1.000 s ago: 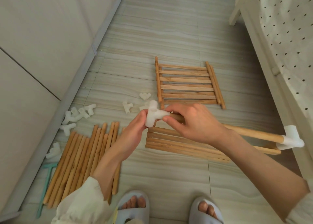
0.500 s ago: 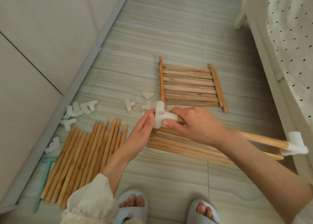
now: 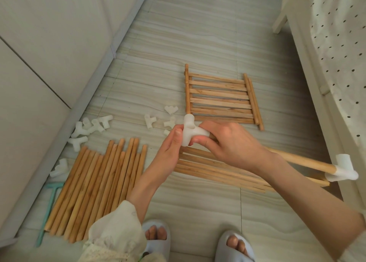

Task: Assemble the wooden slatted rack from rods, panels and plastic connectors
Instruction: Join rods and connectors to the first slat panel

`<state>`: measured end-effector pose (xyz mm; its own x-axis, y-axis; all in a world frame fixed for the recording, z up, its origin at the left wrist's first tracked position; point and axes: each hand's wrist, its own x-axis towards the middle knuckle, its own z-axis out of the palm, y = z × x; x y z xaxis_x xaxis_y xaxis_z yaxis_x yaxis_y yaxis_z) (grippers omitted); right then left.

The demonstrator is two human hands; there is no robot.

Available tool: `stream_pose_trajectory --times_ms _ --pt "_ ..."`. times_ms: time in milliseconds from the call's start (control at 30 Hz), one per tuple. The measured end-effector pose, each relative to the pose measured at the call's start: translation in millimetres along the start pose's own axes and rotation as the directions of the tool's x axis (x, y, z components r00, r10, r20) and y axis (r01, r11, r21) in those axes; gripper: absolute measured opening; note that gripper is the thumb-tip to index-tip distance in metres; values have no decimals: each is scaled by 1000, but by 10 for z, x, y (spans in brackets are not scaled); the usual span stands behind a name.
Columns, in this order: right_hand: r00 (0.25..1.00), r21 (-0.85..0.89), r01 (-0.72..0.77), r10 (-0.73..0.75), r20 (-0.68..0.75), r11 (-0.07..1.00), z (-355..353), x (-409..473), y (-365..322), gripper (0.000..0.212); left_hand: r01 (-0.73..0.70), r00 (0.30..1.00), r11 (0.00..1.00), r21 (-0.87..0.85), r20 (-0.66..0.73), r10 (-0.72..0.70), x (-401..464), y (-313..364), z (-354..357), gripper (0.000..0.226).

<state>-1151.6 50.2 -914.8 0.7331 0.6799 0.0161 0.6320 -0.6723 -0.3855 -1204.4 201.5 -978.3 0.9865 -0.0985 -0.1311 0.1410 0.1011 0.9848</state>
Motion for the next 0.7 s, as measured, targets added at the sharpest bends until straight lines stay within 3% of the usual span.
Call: stream_pose_trajectory --times_ms 267,367,533,700 --pt "996 38 24 -21 -83 999 -27 -14 56 44 79 978 996 -50 196 -67 8 -153 -265 69" --pt "993 58 43 -37 -113 997 -50 28 95 30 84 976 994 -66 207 -68 4 -158 -247 62" --pt "996 54 45 -40 -86 998 -12 21 84 29 62 984 993 -99 172 -44 20 -176 -193 70" --pt "998 81 40 -36 -53 996 -50 -16 133 45 86 973 984 -158 225 -49 38 -133 -183 46"
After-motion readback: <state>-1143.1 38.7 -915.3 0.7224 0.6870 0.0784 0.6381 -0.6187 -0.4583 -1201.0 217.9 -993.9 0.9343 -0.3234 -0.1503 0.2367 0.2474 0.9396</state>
